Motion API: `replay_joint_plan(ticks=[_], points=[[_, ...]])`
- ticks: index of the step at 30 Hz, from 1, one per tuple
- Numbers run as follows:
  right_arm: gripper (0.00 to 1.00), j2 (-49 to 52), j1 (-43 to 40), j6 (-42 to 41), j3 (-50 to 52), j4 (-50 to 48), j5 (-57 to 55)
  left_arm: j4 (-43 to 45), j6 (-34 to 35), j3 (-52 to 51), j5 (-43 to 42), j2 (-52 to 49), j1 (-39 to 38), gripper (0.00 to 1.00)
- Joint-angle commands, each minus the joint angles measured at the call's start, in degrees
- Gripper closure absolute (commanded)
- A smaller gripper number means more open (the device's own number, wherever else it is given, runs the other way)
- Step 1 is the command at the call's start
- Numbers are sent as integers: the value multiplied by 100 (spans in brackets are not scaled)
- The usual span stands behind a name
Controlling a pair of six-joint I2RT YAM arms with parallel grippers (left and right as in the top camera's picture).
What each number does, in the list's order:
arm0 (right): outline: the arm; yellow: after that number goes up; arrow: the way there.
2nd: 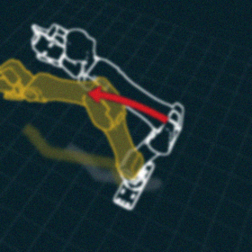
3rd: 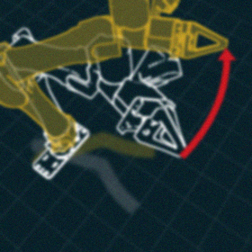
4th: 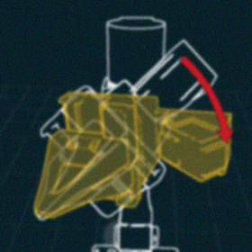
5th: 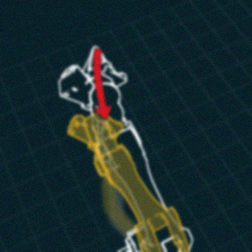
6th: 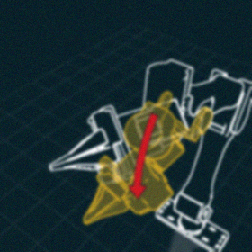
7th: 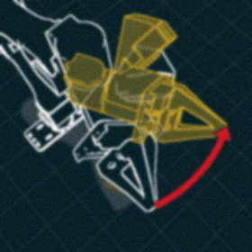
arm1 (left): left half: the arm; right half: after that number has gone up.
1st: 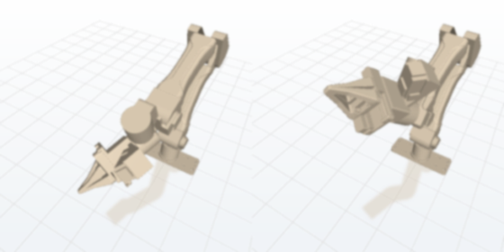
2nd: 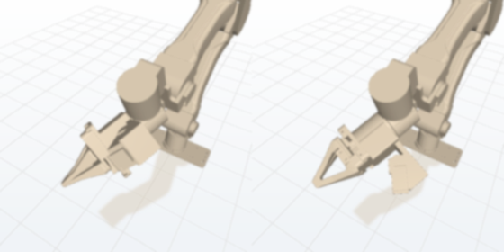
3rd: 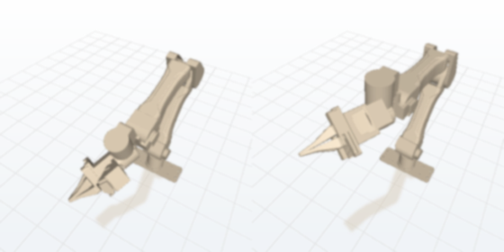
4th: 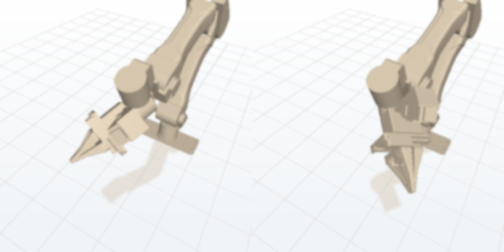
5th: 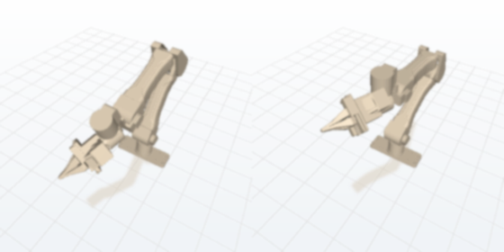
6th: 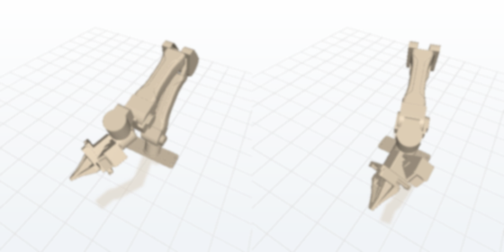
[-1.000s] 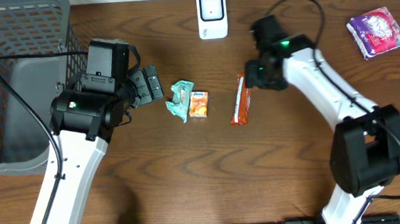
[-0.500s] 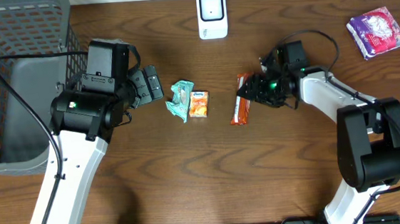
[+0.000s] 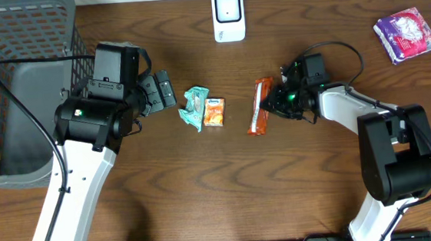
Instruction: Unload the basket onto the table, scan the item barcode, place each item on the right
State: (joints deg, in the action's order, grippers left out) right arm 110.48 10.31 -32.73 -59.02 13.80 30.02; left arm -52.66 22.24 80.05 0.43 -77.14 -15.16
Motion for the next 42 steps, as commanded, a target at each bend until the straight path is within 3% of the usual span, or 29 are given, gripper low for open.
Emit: replay_joint_plan(ticks=[1, 8, 15, 19, 23, 29, 32, 37, 40, 42], points=[[99, 101, 37, -39, 11, -9, -164, -22, -50, 0, 116, 0, -2, 2], [99, -107, 66, 404, -1084, 999, -763, -22, -52, 0, 114, 0, -2, 2], [99, -140, 828, 710, -2758, 3471, -4732, -22, -50, 0, 116, 0, -2, 2], [99, -101, 1386, 706, -2645, 3786, -6192, -22, -50, 0, 116, 0, -2, 2], [99, 87, 1729, 643, -2363, 3794, -6898, -22, -52, 0, 114, 0, -2, 2], [99, 658, 2059, 638, -2214, 3532, -6601, -22, -52, 0, 116, 0, -2, 2], [99, 634, 2041, 238, -2288, 3692, -6319, -22, -52, 0, 114, 0, -2, 2], [88, 380, 1609, 254, -3029, 4264, -5178, -22, -52, 0, 114, 0, -2, 2], [71, 284, 1226, 872, -3545, 4597, -4098, -22, -52, 0, 116, 0, -2, 2], [49, 282, 997, 1123, -3703, 4811, -3462, -22, -52, 0, 116, 0, -2, 2]])
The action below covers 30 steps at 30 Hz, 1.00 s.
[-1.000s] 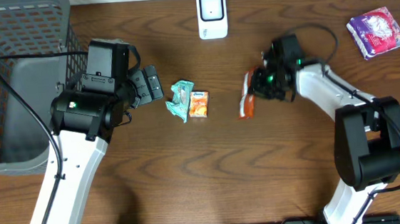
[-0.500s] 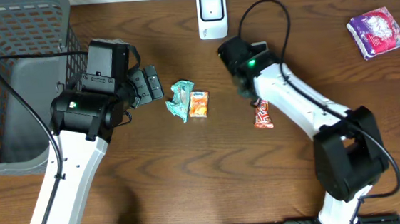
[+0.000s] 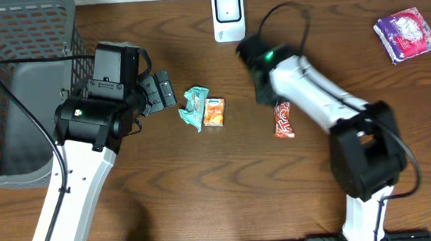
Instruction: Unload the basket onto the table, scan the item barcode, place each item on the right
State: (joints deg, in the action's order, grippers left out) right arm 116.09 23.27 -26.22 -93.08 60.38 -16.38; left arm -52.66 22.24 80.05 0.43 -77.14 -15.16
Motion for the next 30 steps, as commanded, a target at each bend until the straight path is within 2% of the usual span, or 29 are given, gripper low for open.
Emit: replay_joint_plan(ticks=[1, 2, 5, 6, 8, 9, 15, 19, 23, 26, 27, 30], points=[[41, -280, -402, 566, -280, 205, 1471, -22, -52, 0, 114, 0, -2, 2], [36, -273, -492, 643, -234, 240, 1731, -22, -52, 0, 116, 0, -2, 2], [34, -254, -649, 874, 162, 107, 2267, -22, -52, 0, 114, 0, -2, 2], [36, -254, -671, 870, 367, -42, 2299, -22, -50, 0, 114, 0, -2, 2], [47, -254, -673, 844, 798, -420, 2297, -24, -52, 0, 116, 0, -2, 2], [49, -254, -673, 789, 970, -590, 2295, -22, -52, 0, 116, 0, -2, 2], [50, -254, -675, 380, 2041, -1792, 2227, -22, -50, 0, 116, 0, -2, 2], [53, -254, -673, 380, 2238, -2070, 2229, -22, -50, 0, 116, 0, -2, 2], [63, -254, -669, 376, 2225, -2162, 2229, -22, -52, 0, 116, 0, -2, 2], [86, -254, -669, 376, 2225, -2210, 2229, -22, -52, 0, 114, 0, -2, 2], [99, -254, -669, 376, 2225, -2236, 2229, -22, -52, 0, 116, 0, -2, 2], [99, -254, -669, 376, 2192, -2367, 2232, -22, -50, 0, 116, 0, -2, 2]])
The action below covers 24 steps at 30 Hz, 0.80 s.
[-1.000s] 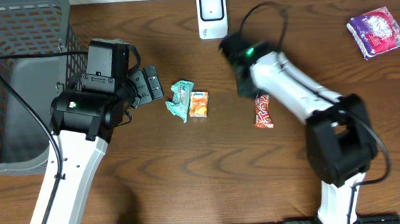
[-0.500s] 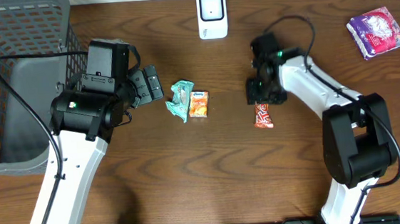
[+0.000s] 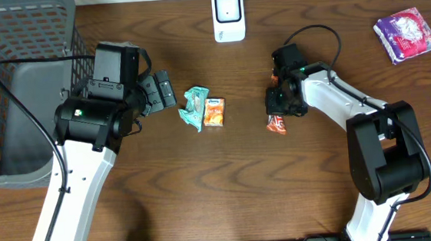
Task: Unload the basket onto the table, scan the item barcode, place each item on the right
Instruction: 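Lift the red snack bar and turn it in the right gripper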
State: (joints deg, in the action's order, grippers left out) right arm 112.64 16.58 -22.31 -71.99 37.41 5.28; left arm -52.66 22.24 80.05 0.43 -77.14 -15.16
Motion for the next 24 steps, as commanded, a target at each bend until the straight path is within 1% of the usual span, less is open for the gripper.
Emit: replay_joint_plan(ticks=[1, 4, 8, 11, 14, 17, 21, 23, 24], points=[[99, 92, 0, -11, 31, -66, 63, -22, -50, 0, 116, 0, -2, 2], [99, 81, 0, 11, -334, 61, 66, -22, -52, 0, 116, 0, -2, 2], [99, 81, 2, 33, -1102, 472, 68, -22, -52, 0, 116, 0, -2, 2], [99, 81, 2, 216, -1617, 658, 66, -22, -52, 0, 116, 0, -2, 2], [99, 81, 13, 341, -1888, 352, 63, -22, -52, 0, 116, 0, -2, 2], [99, 83, 83, 542, -1945, -195, 63, -22, -52, 0, 116, 0, -2, 2], [99, 92, 120, 562, -1908, -151, -175, -22, -52, 0, 116, 0, -2, 2], [91, 92, 109, 496, -1860, 116, -197, -22, -50, 0, 116, 0, -2, 2], [86, 92, 109, 446, -1812, 260, -221, -22, -52, 0, 116, 0, -2, 2]])
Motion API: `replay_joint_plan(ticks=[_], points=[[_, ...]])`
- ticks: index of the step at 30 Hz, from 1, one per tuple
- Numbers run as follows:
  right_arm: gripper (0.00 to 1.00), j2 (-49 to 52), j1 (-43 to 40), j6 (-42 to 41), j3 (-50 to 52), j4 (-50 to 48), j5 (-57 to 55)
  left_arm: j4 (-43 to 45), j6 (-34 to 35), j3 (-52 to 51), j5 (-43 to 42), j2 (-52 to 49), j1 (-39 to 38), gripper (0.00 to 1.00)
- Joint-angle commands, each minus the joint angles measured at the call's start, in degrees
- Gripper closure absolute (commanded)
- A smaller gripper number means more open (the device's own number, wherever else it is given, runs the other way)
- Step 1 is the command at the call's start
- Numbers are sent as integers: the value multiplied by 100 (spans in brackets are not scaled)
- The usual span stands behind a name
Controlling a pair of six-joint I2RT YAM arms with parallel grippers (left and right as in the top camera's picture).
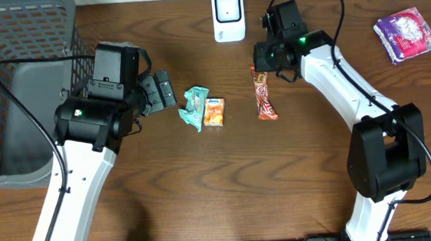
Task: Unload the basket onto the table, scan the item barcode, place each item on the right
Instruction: 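Lift the red snack bar and turn it in the right gripper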
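Observation:
An orange snack bar [265, 101] shows lengthwise at the table's middle, its top end at my right gripper [260, 65], which appears shut on that end. The white barcode scanner [228, 15] stands at the back edge, just left of that gripper. My left gripper [164, 90] hovers at the left of the table, open and holding nothing, beside a teal wrapper [194, 108] and a small orange packet [214, 112].
A grey mesh basket [9, 44] fills the back left corner. A purple packet [407, 34] lies at the back right. The right arm's cable loops above the back edge near the scanner.
My right gripper has moved up and left from mid-table toward the scanner. The orange bar has come with it and now stretches below the gripper instead of poking out under it. The left arm is unchanged.
At first my right gripper was low beside the orange bar at mid-table. Then the arm reached toward the scanner with the bar showing lower right of it. Then the gripper sat over the bar further right. Now it holds the bar's top end near the scanner.

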State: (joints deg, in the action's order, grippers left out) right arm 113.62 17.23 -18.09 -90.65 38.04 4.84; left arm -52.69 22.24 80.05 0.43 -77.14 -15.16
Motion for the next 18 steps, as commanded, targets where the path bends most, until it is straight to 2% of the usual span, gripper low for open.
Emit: replay_joint_plan(ticks=[1, 3, 4, 12, 18], points=[[72, -7, 44, 13, 140, 302, -197, -20, -52, 0, 114, 0, -2, 2], [50, -4, 50, 11, 378, 376, -190, -20, -52, 0, 116, 0, -2, 2], [47, -4, 63, 11, 544, 337, -168, -20, -52, 0, 116, 0, -2, 2], [47, -4, 127, -9, 1805, -686, 11, -20, -52, 0, 114, 0, -2, 2], [48, -4, 262, -4, 2103, -1169, 153, -20, -52, 0, 116, 0, -2, 2]])
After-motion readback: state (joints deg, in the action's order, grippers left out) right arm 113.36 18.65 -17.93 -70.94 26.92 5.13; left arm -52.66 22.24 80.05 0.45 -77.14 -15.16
